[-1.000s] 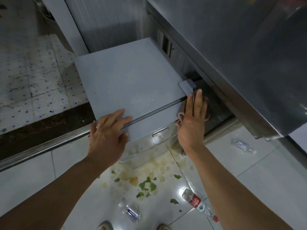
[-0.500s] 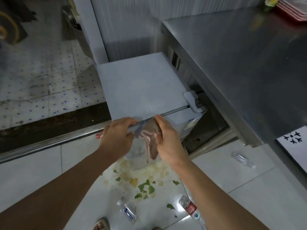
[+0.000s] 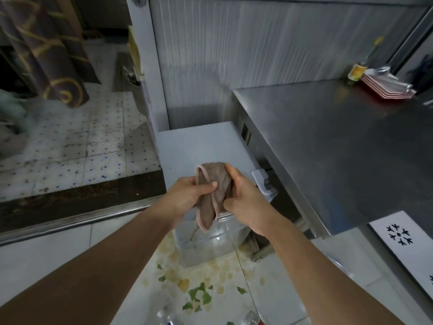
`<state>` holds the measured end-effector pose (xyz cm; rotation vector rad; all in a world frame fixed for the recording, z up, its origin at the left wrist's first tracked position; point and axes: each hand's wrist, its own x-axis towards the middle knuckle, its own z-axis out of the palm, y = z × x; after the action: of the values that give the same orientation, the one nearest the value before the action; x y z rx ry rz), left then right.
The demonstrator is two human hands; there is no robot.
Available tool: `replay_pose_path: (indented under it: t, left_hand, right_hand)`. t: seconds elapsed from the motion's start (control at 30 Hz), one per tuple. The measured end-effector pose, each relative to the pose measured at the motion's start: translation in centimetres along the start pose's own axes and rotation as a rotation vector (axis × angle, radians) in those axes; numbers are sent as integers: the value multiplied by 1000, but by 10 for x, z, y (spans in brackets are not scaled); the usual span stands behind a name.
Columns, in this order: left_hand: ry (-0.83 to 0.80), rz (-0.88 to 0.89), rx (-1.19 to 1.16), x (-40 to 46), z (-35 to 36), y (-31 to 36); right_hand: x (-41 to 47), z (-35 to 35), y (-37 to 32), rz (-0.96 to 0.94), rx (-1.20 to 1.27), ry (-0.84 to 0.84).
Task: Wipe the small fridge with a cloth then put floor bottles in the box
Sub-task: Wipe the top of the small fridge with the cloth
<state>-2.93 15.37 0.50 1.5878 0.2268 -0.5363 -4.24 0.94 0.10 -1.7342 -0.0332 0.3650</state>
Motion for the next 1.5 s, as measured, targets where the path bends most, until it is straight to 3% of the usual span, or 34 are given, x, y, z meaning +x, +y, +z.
replay_pose_path:
  t: [0.23,0.37,0.47,0.57,0.63,0.73,0.8,0.87,0.93,1.07,1.23,1.3,1.4,1.5]
  left_hand:
    - [122,-17,-238,-6,-10,18]
    - [49,27,-299,-6,-16,29]
    - [100,31,-228,-1,-16,34]
    - [323,31,159,11,-16,30]
    - [376,-5,127,20,-14,24]
    - [182,-13,-87,29,-15,17]
    - [-10,35,-38,34,-18,11]
    - [-46,116,326,42,-19,7]
    - [68,238,639,55,-15,4]
    - [168,468,913,88,-4,10]
    - [235,776,1058,128,25,23]
    - [161,801,1199,142,30,10]
    - [-24,632,1446,156,15,-23]
    - [11,598,1376,163,-11,-46]
  right_hand:
    - [2,-20,-4,224,165,111]
    - [7,-27,-2,349,599,-116]
    - [10,-34,-3,264,644,-123]
    - [15,-41,-6,163,517,65]
    - [17,-45,-6,148,400,116]
    - [19,-50,-2,159,303,66]
    - [20,-52,4,123,94,52]
    - [22,-53,10,61,-321,131]
    - [24,-52,18,1,-555,251]
    - [27,-60,32,-13,-692,476]
    - [29,-72,32,-277,-931,675]
    - [30,-67,49,-241,-1115,593]
    - [32,-46,91,19,-1196,300]
    - [37,-35,110,-54,-1148,371]
